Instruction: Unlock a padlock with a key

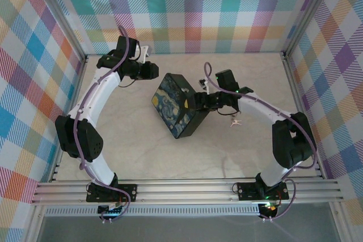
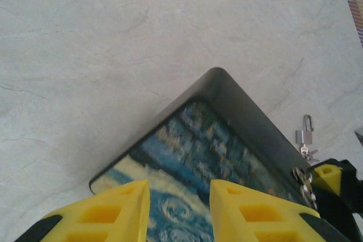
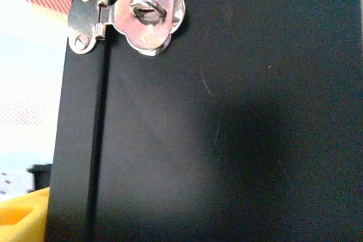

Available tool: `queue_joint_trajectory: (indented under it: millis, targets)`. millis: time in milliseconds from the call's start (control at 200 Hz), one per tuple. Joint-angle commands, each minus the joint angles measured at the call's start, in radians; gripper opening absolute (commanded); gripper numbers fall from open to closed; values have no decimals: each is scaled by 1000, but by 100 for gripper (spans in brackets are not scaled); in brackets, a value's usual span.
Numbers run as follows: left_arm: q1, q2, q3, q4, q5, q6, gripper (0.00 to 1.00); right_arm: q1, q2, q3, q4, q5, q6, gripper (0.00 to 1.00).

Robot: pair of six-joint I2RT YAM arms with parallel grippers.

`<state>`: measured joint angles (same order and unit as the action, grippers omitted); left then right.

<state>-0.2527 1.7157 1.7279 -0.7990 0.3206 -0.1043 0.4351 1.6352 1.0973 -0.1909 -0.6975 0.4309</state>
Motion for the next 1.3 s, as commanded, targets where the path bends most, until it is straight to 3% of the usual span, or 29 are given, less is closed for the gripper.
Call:
queue_joint_trajectory:
  millis: [0, 190, 360, 800, 1060, 1295]
  targets:
    - [10, -46, -23, -16, 19, 11, 33, -30, 34, -66, 333, -105, 250, 82]
    - [-7, -53, -125, 47, 38, -29, 33, -36, 74, -140, 486, -70, 285, 90]
    - [-43, -32, -212, 106, -2, -73, 33, -45, 97, -127, 434, -59, 212, 100]
    - [-156, 110, -264, 230, -180, -140, 30, -49, 107, -76, 233, 10, 73, 100]
    - [-169, 140, -321, 274, -275, -161, 29, -59, 77, -45, 103, 69, 1, 100]
    - [-169, 175, -354, 282, -291, -152, 29, -75, 38, -14, 16, 141, -14, 100]
